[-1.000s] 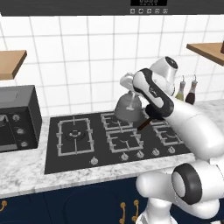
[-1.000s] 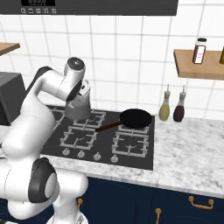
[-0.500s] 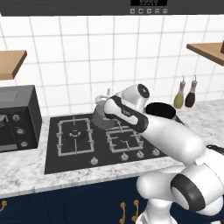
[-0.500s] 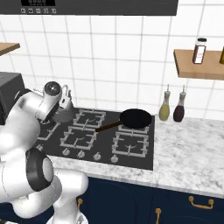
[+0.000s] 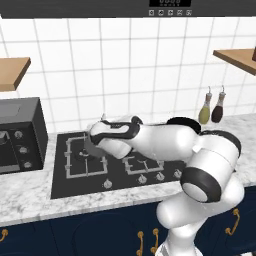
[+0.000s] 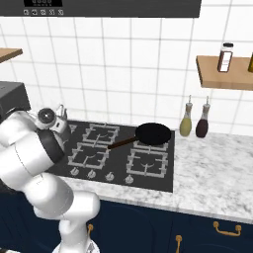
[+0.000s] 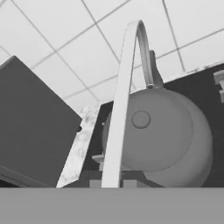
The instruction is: Pick the kettle from the counter and place it on a stove burner. Then turn the burner on.
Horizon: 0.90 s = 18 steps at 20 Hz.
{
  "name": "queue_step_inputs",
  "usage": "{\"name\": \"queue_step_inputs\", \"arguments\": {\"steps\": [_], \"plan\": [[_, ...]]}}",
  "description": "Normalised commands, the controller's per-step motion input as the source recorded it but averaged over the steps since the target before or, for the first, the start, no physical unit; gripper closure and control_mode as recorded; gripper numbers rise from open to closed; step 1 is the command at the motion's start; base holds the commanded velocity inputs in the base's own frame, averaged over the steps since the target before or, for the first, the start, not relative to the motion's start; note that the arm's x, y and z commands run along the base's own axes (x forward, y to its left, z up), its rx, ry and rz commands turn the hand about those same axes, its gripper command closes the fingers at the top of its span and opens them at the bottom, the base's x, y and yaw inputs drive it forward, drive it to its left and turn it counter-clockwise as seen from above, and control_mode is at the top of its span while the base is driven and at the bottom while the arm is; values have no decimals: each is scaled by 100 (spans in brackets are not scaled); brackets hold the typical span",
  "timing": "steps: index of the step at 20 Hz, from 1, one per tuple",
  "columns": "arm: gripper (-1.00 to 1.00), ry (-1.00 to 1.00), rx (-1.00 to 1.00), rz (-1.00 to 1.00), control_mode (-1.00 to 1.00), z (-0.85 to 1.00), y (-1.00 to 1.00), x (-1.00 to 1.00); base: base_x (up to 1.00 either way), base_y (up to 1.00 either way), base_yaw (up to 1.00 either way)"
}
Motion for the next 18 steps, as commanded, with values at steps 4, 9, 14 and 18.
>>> {"name": "queue_step_inputs", "arguments": {"steps": [4, 9, 14, 18], "plan": [[100, 0, -4, 0, -100, 0, 37, 8, 0, 0, 0], [100, 25, -6, -7, -100, 18, 79, 70, 0, 0, 0], [100, 0, -1, 0, -100, 0, 15, 3, 0, 0, 0], [100, -3, 1, -8, -100, 2, 72, 23, 0, 0, 0]]}}
